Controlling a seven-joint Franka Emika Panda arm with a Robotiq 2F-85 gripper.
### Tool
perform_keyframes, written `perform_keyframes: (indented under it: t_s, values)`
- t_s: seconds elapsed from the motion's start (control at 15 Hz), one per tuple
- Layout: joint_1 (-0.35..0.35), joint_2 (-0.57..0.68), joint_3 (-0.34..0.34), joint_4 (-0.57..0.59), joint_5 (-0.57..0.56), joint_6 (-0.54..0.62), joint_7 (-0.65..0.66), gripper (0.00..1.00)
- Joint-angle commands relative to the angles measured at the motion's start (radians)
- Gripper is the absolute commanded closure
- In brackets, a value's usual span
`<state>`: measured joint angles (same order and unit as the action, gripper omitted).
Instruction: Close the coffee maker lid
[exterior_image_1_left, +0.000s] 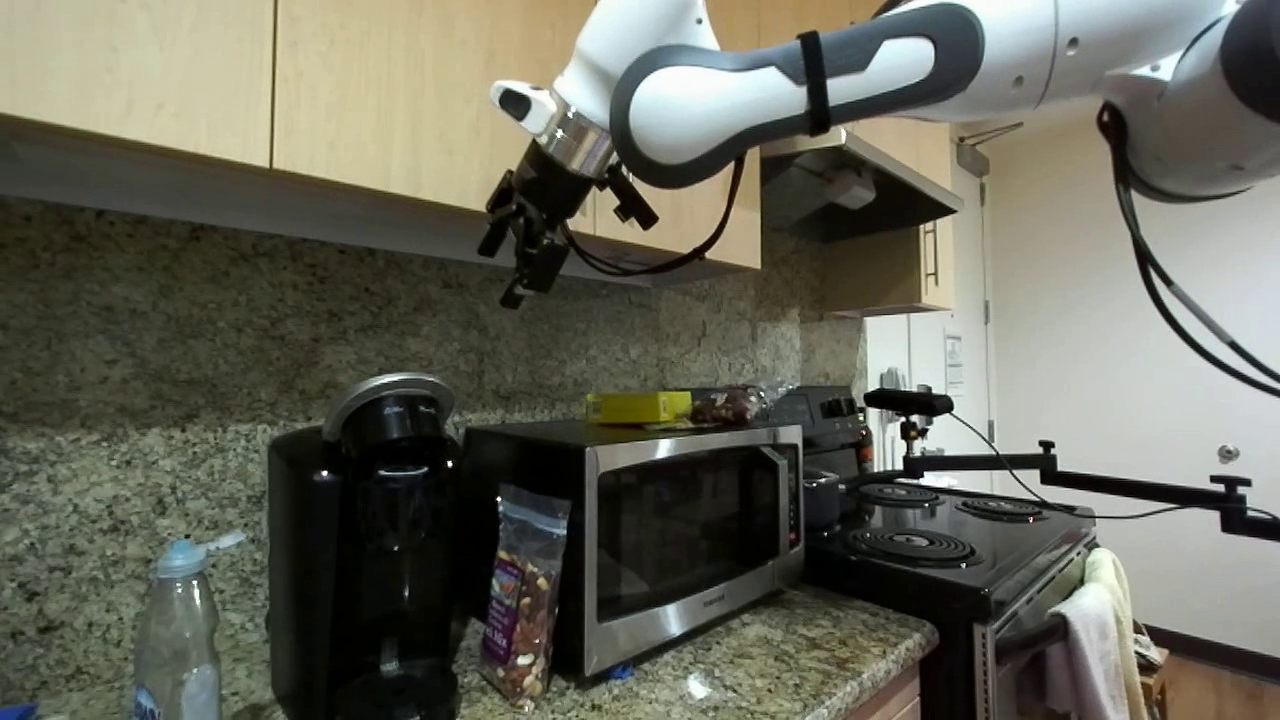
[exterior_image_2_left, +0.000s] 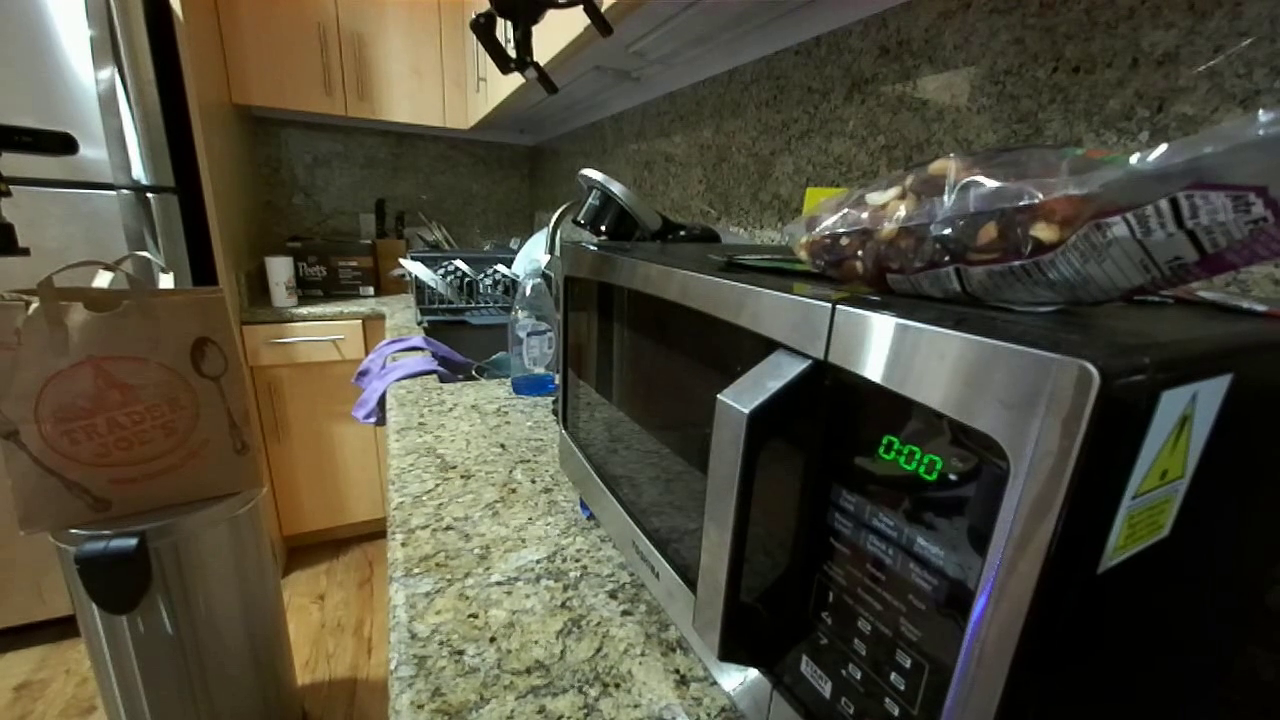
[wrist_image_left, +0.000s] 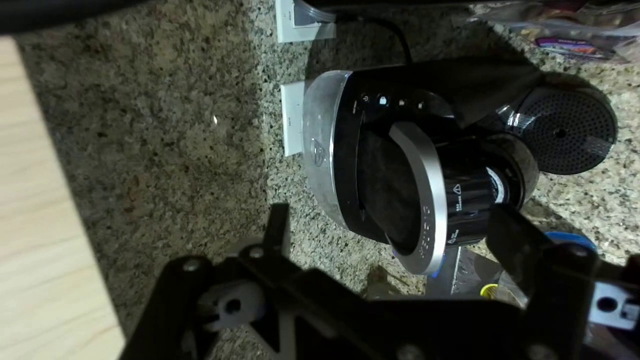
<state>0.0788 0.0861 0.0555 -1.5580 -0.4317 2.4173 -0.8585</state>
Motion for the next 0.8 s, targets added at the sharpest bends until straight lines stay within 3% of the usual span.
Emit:
perform_keyframes:
  t_s: [0.0,0.4,0.73]
  values:
    - [-0.016,-0.010,-0.010,-0.019,0.004,0.030,0.049,0.00]
    - [-0.007,0.114,0.014,0.092,0.041,0.099,-0.032,0.00]
    - [0.006,0.213,0.045,0.174,0.043,0.082,-0.057,0.00]
